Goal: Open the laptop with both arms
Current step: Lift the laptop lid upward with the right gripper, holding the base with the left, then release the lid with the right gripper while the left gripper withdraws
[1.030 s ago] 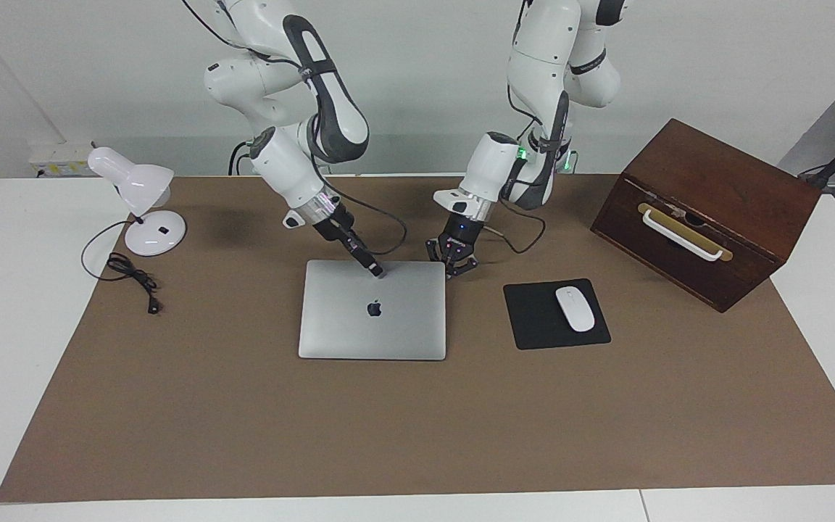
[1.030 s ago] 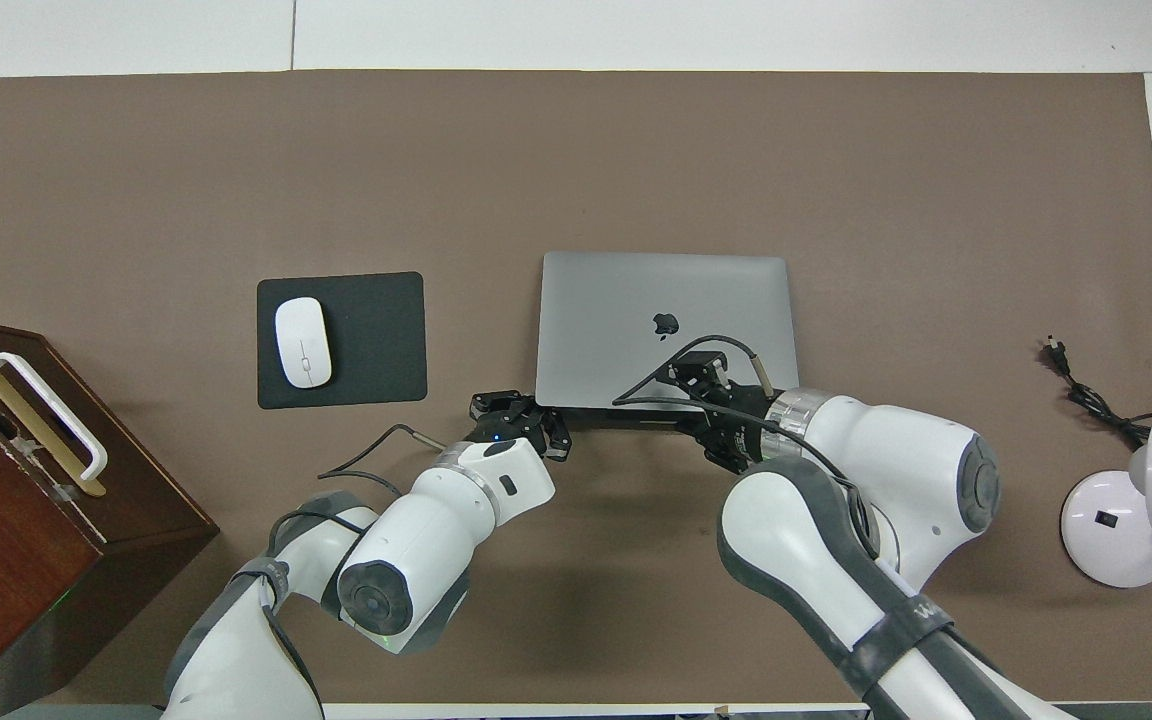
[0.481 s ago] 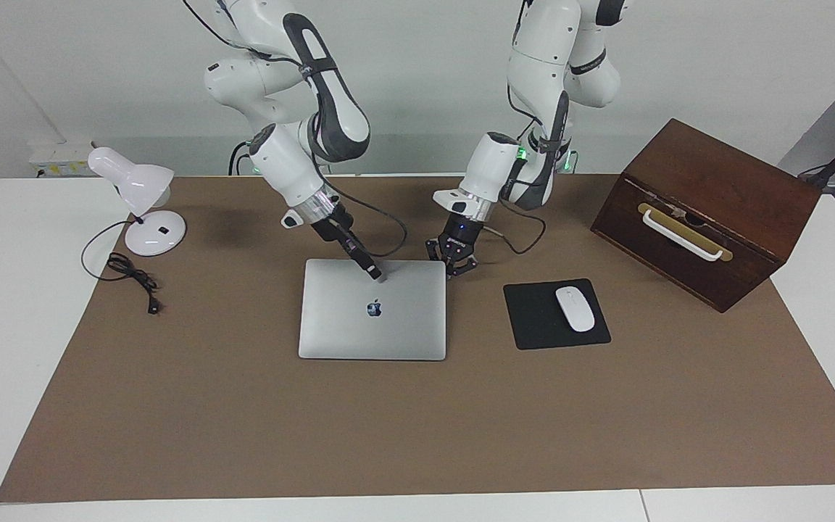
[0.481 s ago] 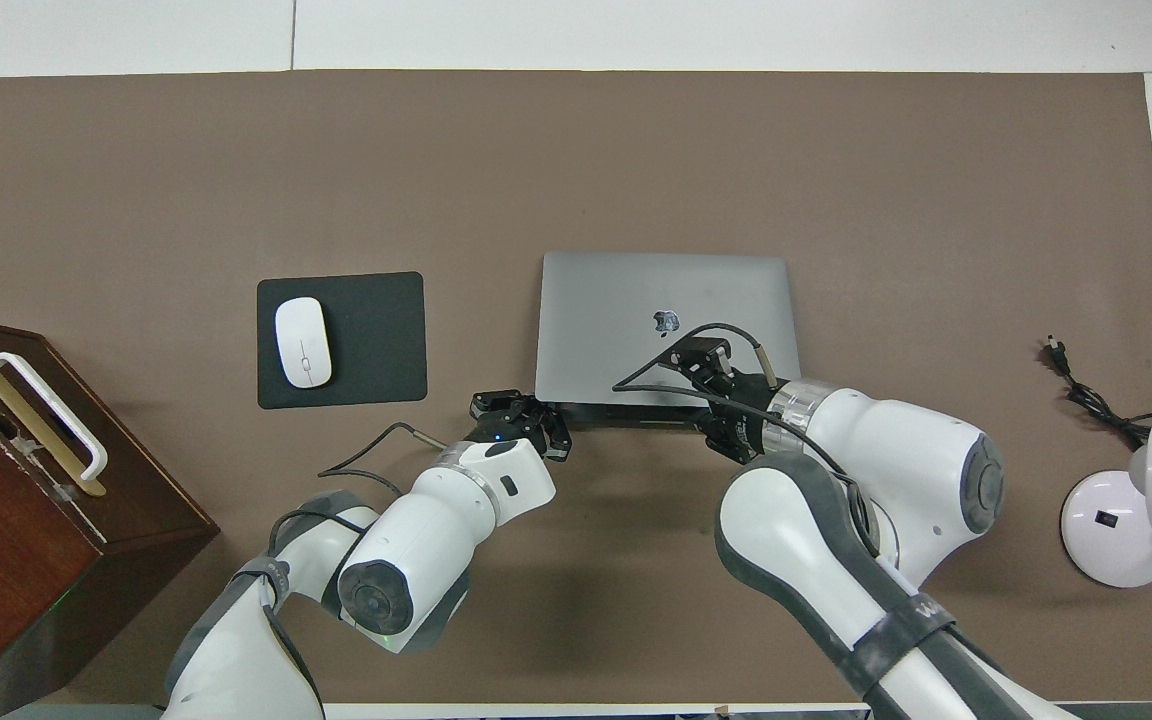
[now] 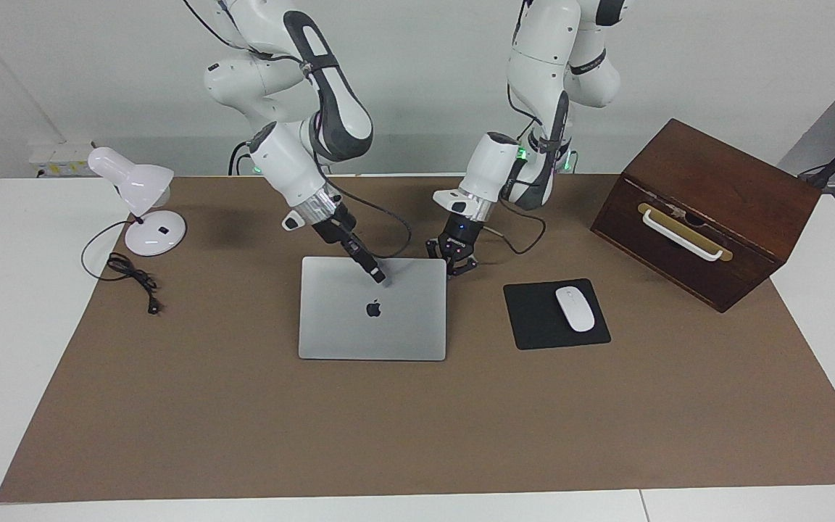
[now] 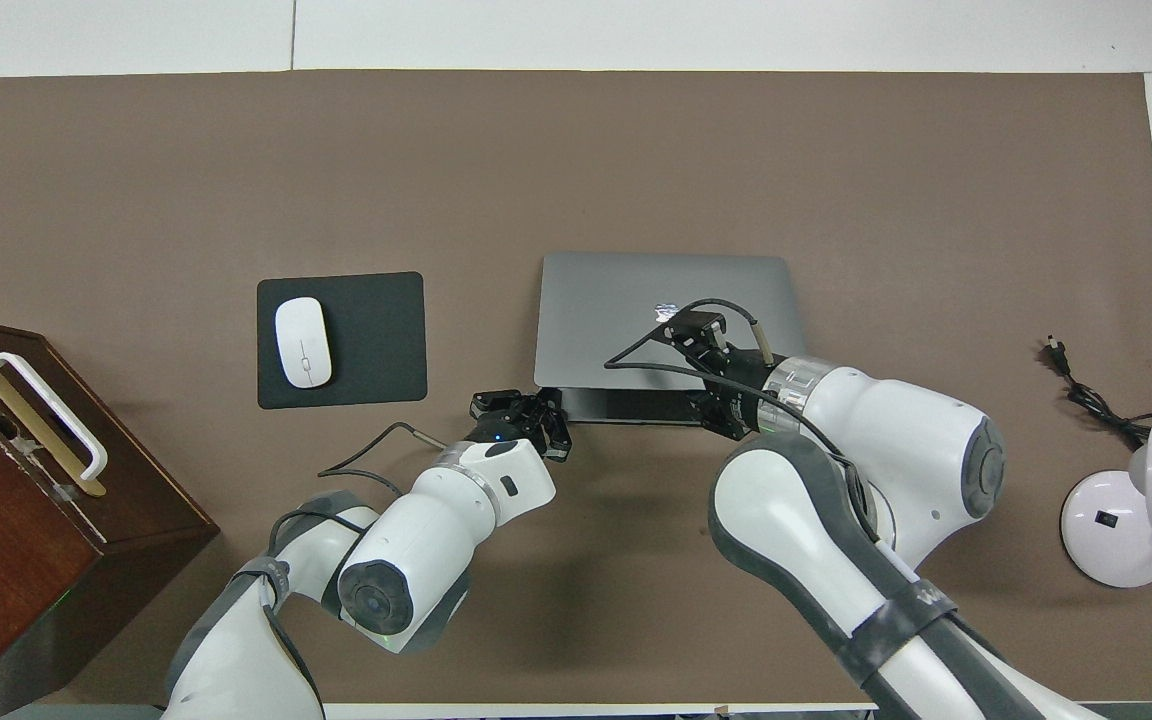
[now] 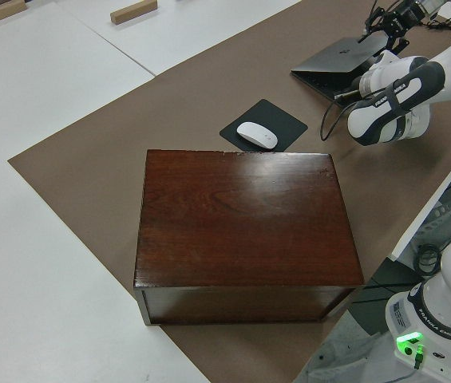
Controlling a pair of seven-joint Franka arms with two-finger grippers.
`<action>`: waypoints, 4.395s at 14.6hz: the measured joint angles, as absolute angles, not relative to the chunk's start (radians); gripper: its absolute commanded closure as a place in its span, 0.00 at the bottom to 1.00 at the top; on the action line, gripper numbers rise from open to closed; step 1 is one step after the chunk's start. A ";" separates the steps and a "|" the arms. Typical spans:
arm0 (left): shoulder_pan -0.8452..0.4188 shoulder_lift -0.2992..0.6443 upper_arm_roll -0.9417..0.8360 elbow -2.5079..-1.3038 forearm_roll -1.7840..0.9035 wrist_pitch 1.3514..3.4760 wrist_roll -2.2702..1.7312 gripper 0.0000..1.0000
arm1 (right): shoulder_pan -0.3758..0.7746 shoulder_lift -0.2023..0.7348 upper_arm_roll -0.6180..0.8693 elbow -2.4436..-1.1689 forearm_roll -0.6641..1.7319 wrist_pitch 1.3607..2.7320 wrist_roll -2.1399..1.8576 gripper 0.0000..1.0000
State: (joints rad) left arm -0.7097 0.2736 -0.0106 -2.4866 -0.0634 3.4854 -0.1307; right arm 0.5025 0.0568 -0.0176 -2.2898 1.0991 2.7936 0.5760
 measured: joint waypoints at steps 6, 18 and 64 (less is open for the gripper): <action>-0.710 0.274 -0.011 -2.487 -0.063 3.485 -0.123 1.00 | 0.464 0.090 -0.024 -2.163 1.099 2.794 0.550 0.26; -0.710 0.274 -0.011 -2.486 -0.063 3.486 -0.120 1.00 | 0.393 0.183 -0.028 -1.965 1.000 2.789 0.521 0.26; -0.544 -0.019 -0.006 -2.051 -0.064 2.409 -0.114 1.00 | 0.220 -0.018 -0.037 -1.860 0.097 1.855 0.183 0.18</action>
State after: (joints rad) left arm -0.5443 -0.0187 -0.0059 -2.0510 -0.0638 2.4087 -0.1136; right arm 0.2205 -0.0181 -0.0371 -1.8598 0.0968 1.8555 0.1829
